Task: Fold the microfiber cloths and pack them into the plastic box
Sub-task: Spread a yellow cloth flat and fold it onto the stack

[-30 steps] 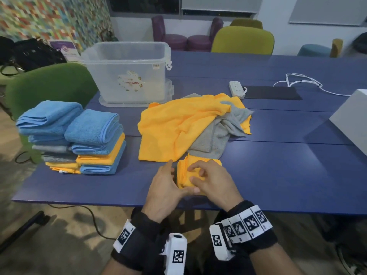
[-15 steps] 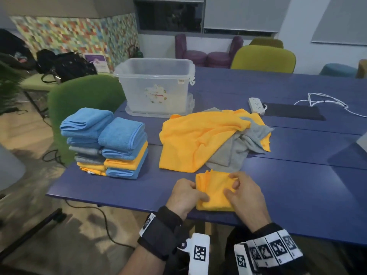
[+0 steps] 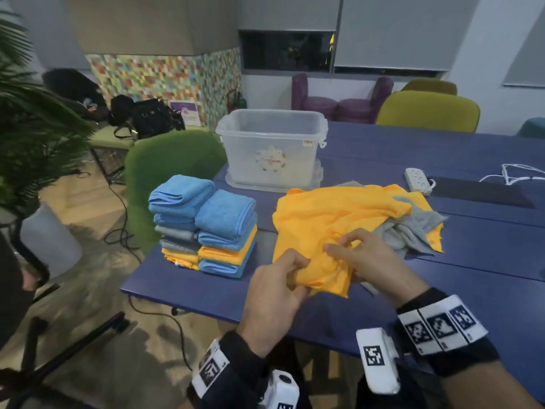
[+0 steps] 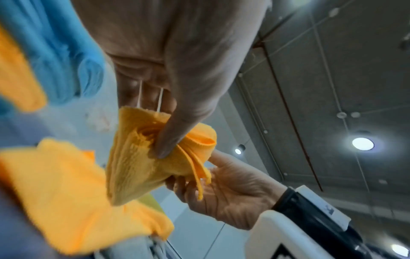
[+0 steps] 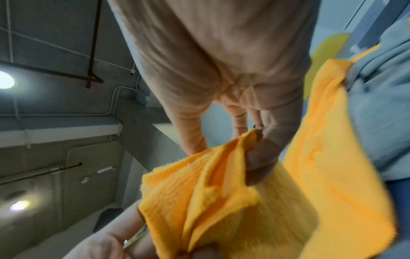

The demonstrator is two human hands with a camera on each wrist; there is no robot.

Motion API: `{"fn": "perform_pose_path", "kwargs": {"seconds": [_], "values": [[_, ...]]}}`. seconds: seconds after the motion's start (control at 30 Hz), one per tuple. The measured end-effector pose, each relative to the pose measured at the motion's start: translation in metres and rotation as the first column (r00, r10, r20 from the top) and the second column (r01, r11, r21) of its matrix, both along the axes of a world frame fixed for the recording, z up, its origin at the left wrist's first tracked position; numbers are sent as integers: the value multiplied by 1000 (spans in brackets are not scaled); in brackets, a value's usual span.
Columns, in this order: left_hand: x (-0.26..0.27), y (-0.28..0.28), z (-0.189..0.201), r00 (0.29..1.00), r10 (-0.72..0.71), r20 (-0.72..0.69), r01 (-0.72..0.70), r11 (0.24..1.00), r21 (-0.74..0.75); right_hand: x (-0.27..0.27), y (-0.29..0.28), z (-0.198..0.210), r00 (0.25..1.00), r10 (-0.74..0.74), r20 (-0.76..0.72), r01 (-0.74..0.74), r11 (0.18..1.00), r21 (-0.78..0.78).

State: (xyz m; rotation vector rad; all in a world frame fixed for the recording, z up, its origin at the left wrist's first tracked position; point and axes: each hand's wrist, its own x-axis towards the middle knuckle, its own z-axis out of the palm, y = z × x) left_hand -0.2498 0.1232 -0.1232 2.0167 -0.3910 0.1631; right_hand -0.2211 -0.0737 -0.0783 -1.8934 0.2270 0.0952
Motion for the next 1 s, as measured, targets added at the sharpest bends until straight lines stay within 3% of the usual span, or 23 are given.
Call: {"fn": "perform_pose_path", "kwargs": {"seconds": [0.07,0.2,0.43,0.6,0.73,0.93,1.0], "values": [[9,19,19,984,26,178,-38,997,63,13,19,16,997,36,75,-46,989,137],[42,57,57,882,86,463,-196,961,194,48,57,42,976,83,200,-134,957,258],[103,112,82,770,158,619,-460,810,365,110,125,49,941,142,307,-239,922,304],[128,132,74,787,120,605,-490,717,495,138,152,38,938,198,284,-278,920,277],[128,138,54,872,109,478,-434,625,649,156,161,15,961,187,206,-218,967,136],[119,132,47,932,247,264,-346,822,453,159,159,-4,952,227,208,-189,964,-185],[124,130,49,915,288,284,-390,814,431,159,159,-4,938,259,231,-197,945,-260]]}}
